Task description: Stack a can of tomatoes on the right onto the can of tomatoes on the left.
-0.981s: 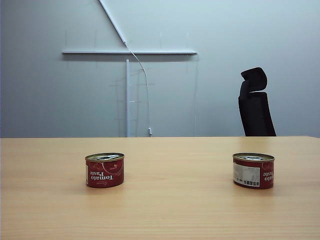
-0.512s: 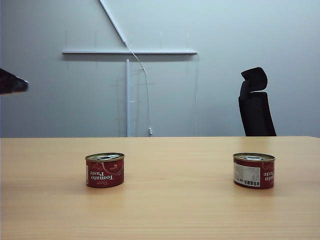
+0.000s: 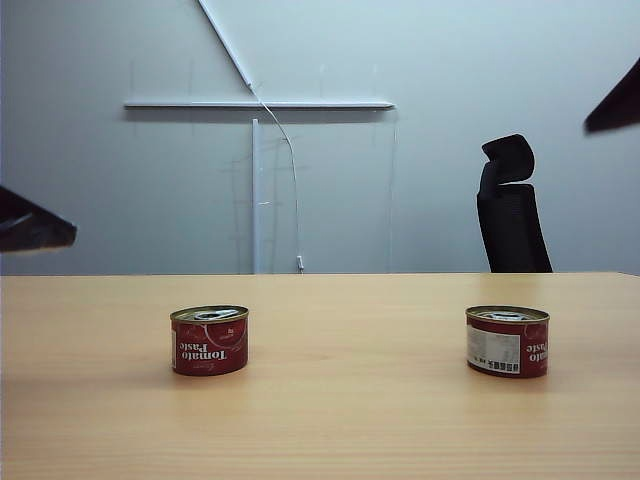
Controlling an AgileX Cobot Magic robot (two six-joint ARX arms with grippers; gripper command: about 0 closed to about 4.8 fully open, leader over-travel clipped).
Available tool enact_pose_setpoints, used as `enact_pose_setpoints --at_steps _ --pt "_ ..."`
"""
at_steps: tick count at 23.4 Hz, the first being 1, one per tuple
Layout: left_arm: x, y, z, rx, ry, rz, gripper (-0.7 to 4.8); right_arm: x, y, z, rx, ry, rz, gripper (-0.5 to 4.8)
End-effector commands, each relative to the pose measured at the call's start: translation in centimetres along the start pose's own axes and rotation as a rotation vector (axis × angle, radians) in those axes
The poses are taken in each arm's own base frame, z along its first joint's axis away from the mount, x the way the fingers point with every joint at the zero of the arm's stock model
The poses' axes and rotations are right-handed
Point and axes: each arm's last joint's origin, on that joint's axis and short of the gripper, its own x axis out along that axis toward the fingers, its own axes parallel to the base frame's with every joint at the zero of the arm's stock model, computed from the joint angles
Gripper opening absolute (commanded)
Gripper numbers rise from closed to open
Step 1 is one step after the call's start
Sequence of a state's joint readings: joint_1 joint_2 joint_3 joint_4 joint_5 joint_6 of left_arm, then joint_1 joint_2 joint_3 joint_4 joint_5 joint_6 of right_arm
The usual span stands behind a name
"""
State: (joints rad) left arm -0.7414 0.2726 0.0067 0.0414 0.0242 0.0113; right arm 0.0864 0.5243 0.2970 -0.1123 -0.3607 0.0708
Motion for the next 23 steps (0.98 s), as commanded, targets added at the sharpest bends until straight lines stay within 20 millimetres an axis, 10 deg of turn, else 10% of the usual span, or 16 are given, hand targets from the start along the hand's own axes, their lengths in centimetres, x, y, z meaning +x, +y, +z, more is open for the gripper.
enact_pose_setpoints --at_steps 1,6,15,18,23 --pt "0.1 0.0 0.0 0.007 0.005 -0.002 -0.02 2.3 0.7 0.0 -0.068 0.112 0.085 4.79" --pt "0.1 0.0 0.0 0.007 0.012 -0.001 -0.02 6.9 3.4 -2.2 -0.243 0.253 0.080 4.79" --pt "0.1 0.0 0.0 0.007 0.011 -0.001 -0.02 9.6 3.5 -4.0 -0.263 0.302 -0.009 4.79" --pt "0.1 0.0 0.0 0.007 0.011 0.001 -0.02 10.0 3.7 -3.2 -0.198 0.211 0.009 0.80" --pt "0.1 0.0 0.0 0.007 0.011 0.001 -0.02 10.5 5.1 -0.8 -0.171 0.082 0.176 0.17"
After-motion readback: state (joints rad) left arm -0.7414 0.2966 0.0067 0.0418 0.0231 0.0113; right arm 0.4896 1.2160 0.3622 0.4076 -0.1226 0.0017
